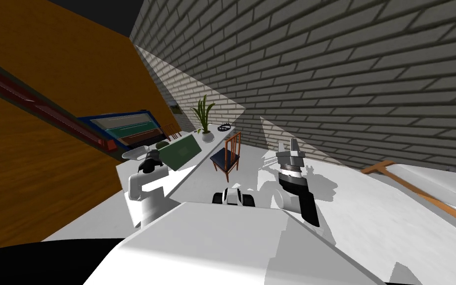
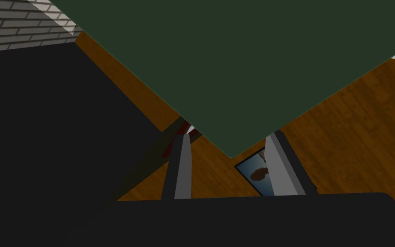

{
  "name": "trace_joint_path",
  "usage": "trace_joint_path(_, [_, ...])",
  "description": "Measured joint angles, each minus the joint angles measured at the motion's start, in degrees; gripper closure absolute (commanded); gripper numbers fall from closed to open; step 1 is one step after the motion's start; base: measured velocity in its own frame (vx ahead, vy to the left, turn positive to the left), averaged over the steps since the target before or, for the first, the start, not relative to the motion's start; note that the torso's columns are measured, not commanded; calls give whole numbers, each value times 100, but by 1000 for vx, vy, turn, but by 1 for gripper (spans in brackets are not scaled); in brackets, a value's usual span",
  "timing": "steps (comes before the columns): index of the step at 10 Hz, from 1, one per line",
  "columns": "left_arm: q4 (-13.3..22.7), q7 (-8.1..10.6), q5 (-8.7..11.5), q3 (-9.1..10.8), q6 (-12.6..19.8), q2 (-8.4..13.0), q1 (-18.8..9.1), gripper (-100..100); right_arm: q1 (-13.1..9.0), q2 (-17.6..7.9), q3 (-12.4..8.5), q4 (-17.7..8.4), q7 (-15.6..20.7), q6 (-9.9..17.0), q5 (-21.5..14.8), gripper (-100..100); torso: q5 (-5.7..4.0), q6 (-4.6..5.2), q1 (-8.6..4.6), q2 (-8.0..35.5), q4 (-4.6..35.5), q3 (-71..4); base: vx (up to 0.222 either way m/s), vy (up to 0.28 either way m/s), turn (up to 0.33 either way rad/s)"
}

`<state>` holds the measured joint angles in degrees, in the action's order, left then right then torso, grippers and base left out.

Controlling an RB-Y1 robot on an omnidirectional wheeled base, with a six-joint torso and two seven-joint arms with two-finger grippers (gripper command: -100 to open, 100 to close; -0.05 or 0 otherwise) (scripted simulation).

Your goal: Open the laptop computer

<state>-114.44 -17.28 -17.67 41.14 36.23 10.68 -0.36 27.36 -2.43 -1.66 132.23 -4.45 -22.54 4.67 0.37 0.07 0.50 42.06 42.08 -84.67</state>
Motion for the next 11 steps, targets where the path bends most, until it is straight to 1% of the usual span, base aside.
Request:
trace_joint_path(1, [64,20,-5,60,122,65,-69,100,1,0,0,0,0,0,0,0,0,-6,0,-4,-1,-2,-37,30,-37])
trace_joint_path(2, [46,21,42,70,272,125,-87,100,2,0,-1,0,0,0,0,0,3,-32,-7,-2,-2,2,-75,21,-273])
trace_joint_path(3, [61,29,26,166,460,202,-186,100,0,0,0,0,0,0,0,0,-7,-3,-18,16,6,9,-72,40,-180])
trace_joint_path(4, [68,42,18,221,618,245,-236,100,1,0,-1,0,0,0,0,0,-3,-14,-25,15,4,13,-20,36,-21])
trace_joint_path(5, [68,56,-33,218,723,223,-279,100,2,0,-1,0,0,0,0,0,10,-28,-21,8,-4,12,-78,27,-281])
trace_joint_path(6, [98,71,-30,318,885,299,-355,100,0,0,0,0,0,0,0,0,-1,-2,-16,20,5,13,-90,37,-190])
trace_joint_path(7, [128,88,-36,373,1021,345,-408,100,1,0,-1,0,0,0,0,0,2,-13,-18,16,3,13,-33,22,-22])
trace_joint_path(8, [177,105,-52,379,1118,369,-459,100,2,0,-1,0,0,0,0,0,12,-32,-13,5,-4,9,4,-2,29])
trace_joint_path(9, [197,106,-38,385,1194,401,-479,100,3,0,-1,1,0,0,0,0,14,-34,-6,2,-6,6,-66,4,-293])
trace_joint_path(10, [216,107,-27,494,1363,492,-557,100,0,0,0,0,0,0,0,0,-2,3,-10,18,6,11,-91,33,-189])
trace_joint_path(11, [204,114,-46,541,1541,530,-618,100,1,0,-1,0,0,0,0,0,-1,-3,-20,18,5,14,-38,29,-30])
